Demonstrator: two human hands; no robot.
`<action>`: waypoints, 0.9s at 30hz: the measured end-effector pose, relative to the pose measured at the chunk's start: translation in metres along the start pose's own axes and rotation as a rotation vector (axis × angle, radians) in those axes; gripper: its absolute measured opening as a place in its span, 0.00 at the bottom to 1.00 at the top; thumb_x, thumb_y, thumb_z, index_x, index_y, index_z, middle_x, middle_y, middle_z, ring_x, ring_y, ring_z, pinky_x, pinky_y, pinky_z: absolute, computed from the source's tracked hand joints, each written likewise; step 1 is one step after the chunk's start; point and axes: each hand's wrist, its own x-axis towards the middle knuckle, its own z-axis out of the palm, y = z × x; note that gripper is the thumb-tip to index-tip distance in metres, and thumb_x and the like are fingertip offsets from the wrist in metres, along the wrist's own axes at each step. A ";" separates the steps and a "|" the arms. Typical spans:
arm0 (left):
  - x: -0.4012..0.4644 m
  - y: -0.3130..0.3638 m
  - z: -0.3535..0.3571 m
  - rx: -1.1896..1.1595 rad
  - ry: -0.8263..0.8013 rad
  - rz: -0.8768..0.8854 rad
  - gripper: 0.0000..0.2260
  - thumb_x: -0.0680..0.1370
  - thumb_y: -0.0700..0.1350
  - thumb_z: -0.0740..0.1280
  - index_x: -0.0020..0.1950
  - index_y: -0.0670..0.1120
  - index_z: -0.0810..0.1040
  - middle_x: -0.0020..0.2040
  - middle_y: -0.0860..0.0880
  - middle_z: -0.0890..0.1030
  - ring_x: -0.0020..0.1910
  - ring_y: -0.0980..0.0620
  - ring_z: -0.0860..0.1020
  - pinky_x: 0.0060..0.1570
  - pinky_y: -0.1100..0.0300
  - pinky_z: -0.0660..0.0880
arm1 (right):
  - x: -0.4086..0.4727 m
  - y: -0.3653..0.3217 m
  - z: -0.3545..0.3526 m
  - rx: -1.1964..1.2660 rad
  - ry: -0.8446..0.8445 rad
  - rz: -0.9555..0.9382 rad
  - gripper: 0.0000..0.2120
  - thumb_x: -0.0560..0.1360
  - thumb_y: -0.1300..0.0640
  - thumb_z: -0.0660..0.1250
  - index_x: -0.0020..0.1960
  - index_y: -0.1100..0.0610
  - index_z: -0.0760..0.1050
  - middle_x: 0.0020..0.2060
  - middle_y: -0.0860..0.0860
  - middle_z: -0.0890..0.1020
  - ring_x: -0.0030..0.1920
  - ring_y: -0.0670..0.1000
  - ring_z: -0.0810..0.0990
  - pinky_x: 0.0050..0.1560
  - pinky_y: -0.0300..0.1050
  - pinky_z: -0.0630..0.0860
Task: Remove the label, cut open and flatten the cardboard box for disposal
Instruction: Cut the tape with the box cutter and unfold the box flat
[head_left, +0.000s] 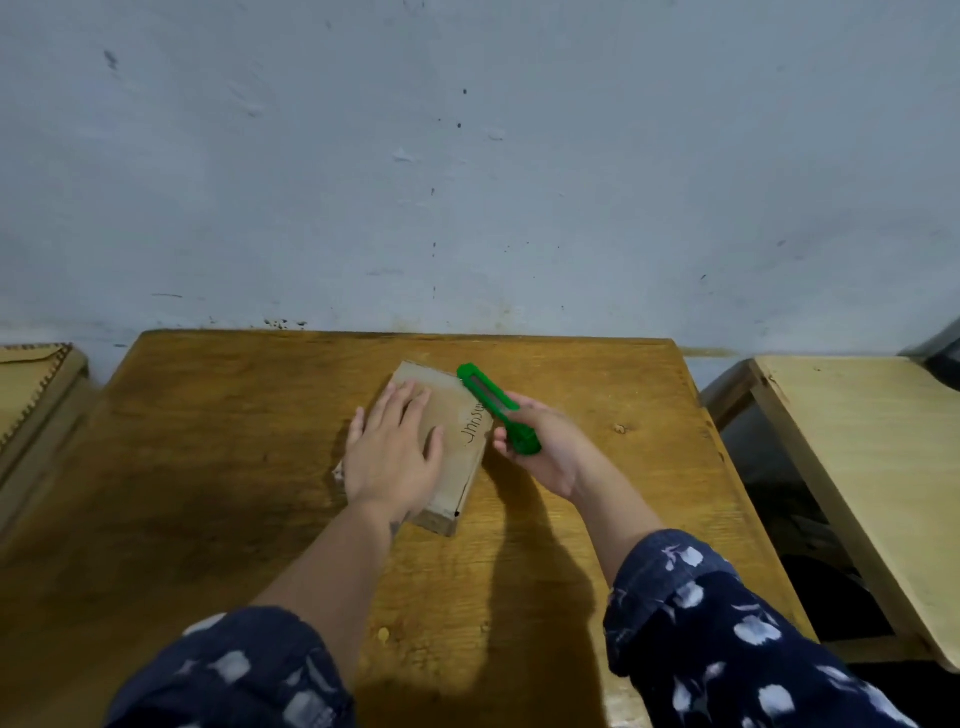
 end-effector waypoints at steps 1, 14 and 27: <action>0.000 0.000 0.000 0.002 0.000 0.001 0.25 0.80 0.58 0.48 0.77 0.53 0.56 0.78 0.54 0.56 0.77 0.55 0.49 0.75 0.48 0.48 | -0.001 0.003 -0.002 -0.010 0.003 0.012 0.18 0.79 0.65 0.57 0.68 0.56 0.69 0.55 0.60 0.77 0.40 0.49 0.76 0.43 0.42 0.76; 0.000 -0.001 0.003 0.001 0.017 -0.003 0.25 0.80 0.58 0.47 0.77 0.53 0.57 0.78 0.54 0.56 0.77 0.55 0.50 0.75 0.48 0.48 | -0.011 -0.015 -0.006 -0.289 -0.110 0.096 0.16 0.79 0.64 0.57 0.66 0.54 0.66 0.42 0.54 0.76 0.34 0.48 0.72 0.36 0.42 0.70; 0.001 -0.010 -0.001 -0.007 0.015 0.007 0.25 0.80 0.58 0.48 0.77 0.53 0.57 0.78 0.54 0.55 0.77 0.56 0.48 0.75 0.48 0.48 | -0.001 0.000 0.002 -0.246 0.173 -0.103 0.16 0.78 0.56 0.63 0.66 0.52 0.72 0.31 0.49 0.73 0.22 0.43 0.64 0.20 0.35 0.59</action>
